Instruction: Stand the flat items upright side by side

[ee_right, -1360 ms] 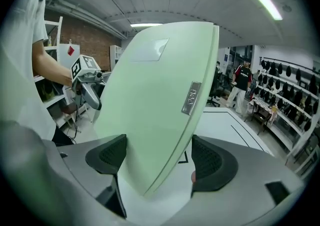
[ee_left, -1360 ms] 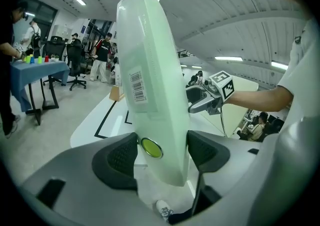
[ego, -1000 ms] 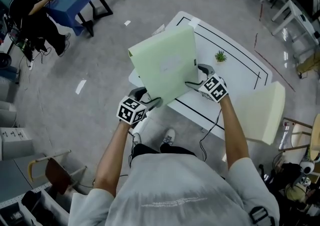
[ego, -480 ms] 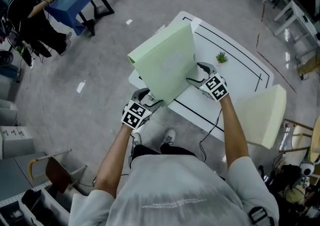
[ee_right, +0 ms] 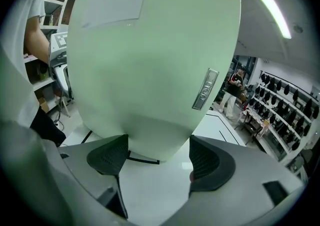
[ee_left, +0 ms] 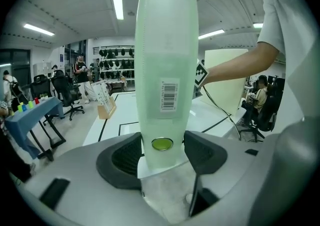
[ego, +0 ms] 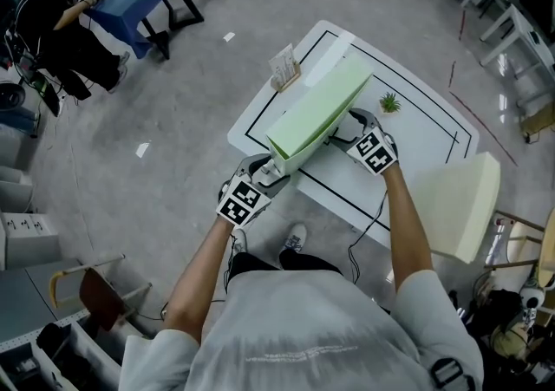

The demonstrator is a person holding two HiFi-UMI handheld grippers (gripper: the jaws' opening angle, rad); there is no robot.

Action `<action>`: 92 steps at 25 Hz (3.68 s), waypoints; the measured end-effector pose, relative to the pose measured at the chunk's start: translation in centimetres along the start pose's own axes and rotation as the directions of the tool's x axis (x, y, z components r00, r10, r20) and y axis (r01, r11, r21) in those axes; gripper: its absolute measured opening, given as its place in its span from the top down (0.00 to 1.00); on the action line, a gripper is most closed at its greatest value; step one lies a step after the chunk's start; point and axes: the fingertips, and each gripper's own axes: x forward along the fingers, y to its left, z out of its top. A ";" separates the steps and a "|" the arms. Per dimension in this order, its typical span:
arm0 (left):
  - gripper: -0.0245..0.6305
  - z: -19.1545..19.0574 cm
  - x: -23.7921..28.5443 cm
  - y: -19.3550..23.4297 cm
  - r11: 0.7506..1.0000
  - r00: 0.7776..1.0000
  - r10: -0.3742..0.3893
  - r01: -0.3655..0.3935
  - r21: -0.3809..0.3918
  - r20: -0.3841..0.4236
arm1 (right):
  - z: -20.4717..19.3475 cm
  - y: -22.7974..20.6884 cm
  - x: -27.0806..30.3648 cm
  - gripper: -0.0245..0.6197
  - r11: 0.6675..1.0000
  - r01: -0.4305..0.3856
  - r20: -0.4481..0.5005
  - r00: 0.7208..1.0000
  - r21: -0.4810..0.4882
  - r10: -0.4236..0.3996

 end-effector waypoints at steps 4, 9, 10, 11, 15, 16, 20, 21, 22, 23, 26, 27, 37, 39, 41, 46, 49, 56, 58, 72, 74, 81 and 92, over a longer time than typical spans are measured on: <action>0.54 0.0 -0.1 0.1 0.999 1.000 -0.004 0.004 -0.034 0.006 | -0.1 -0.2 0.5 0.36 1.000 0.011 -0.028 1.000 -0.016 -0.012; 0.51 0.2 -0.8 0.3 0.995 0.999 -0.030 0.033 -0.095 0.027 | -0.6 0.2 -1.0 0.36 0.989 0.097 -0.041 0.995 0.114 -0.092; 0.49 0.3 -1.0 0.2 0.994 0.999 -0.044 0.047 -0.097 0.030 | -1.0 0.4 -1.7 0.36 0.980 0.128 -0.044 0.991 0.154 -0.123; 0.48 0.4 -1.2 0.0 0.993 0.998 -0.062 0.065 -0.097 0.034 | -1.4 0.8 -2.7 0.36 0.969 0.160 -0.046 0.987 0.189 -0.154; 0.44 0.2 -2.3 -0.5 0.990 0.993 -0.109 0.112 -0.089 0.037 | -3.1 4.0 -5.7 0.36 0.937 0.237 -0.067 0.971 0.256 -0.227; 0.44 0.0 -2.5 -0.4 0.989 0.993 -0.112 0.115 -0.092 0.034 | -3.4 5.1 -6.4 0.36 0.929 0.254 -0.075 0.967 0.270 -0.242; 0.44 0.9 -3.3 0.5 0.986 0.992 -0.115 0.120 -0.120 0.050 | -3.4 8.6 -11.5 0.36 0.825 0.377 -0.096 0.923 0.421 -0.372; 0.44 1.2 -3.6 0.8 0.985 0.992 -0.115 0.121 -0.120 0.057 | -3.4 9.2 -12.8 0.36 0.789 0.406 -0.095 0.907 0.461 -0.411; 0.44 1.6 -3.7 0.9 0.986 0.991 -0.116 0.123 -0.117 0.065 | -3.3 9.8 -14.1 0.36 0.754 0.433 -0.094 0.889 0.494 -0.449; 0.44 2.0 -3.6 1.0 0.986 0.991 -0.117 0.125 -0.111 0.072 | -3.5 10.3 -15.5 0.36 0.719 0.460 -0.096 0.868 0.520 -0.487; 0.44 3.2 -2.8 0.7 0.989 0.989 -0.122 0.128 -0.079 0.080 | -4.9 11.9 -20.6 0.36 0.593 0.566 -0.132 0.777 0.572 -0.615; 0.44 3.4 -2.5 0.6 0.990 0.989 -0.122 0.127 -0.067 0.079 | -5.6 12.6 -22.4 0.36 0.539 0.599 -0.150 0.739 0.592 -0.657; 0.43 5.5 -0.9 0.4 0.995 0.992 -0.099 0.100 -0.010 0.084 | -13.6 16.2 -37.5 0.37 0.027 0.769 -0.343 0.316 0.638 -0.885; 0.43 5.8 -0.5 0.2 0.995 0.991 -0.094 0.096 -0.018 0.091 | -14.7 15.0 -37.8 0.34 0.050 0.765 -0.351 0.352 0.642 -0.867; 0.43 6.0 -0.3 0.1 0.996 0.991 -0.086 0.089 -0.024 0.099 | -15.6 13.7 -37.4 0.34 0.095 0.756 -0.346 0.403 0.648 -0.847; 0.43 6.7 0.6 -1.1 0.998 0.992 -0.051 0.055 -0.030 0.118 | -17.6 12.3 -36.6 0.34 0.143 0.742 -0.346 0.463 0.655 -0.816; 0.43 6.9 1.1 -1.6 0.999 0.992 -0.029 0.033 -0.036 0.122 | -18.2 11.7 -36.1 0.35 0.155 0.738 -0.339 0.472 0.656 -0.814; 0.43 7.2 1.6 -1.2 0.998 0.992 0.023 -0.015 -0.065 0.128 | -17.3 11.4 -34.8 0.46 0.159 0.694 -0.281 0.475 0.702 -0.834; 0.43 7.4 1.9 -1.7 0.998 0.991 0.035 -0.027 -0.062 0.129 | -17.0 11.3 -34.5 0.46 0.174 0.681 -0.269 0.492 0.712 -0.828; 0.44 8.0 3.0 -5.6 0.995 0.992 0.028 -0.015 -0.101 0.121 | -12.5 11.5 -29.6 0.46 0.255 0.637 -0.217 0.565 0.727 -0.796; 0.44 8.2 3.1 -6.3 0.995 0.992 0.008 0.005 -0.104 0.127 | -11.8 11.5 -28.9 0.46 0.256 0.636 -0.219 0.569 0.728 -0.792; 0.44 8.4 3.9 -8.7 0.997 0.991 -0.040 0.047 -0.058 0.128 | -10.3 11.9 -27.2 0.46 0.243 0.655 -0.243 0.559 0.715 -0.793; 0.44 8.8 4.5 -10.5 0.996 0.990 -0.070 0.076 -0.042 0.125 | -7.7 12.5 -24.8 0.46 0.252 0.622 -0.224 0.583 0.741 -0.781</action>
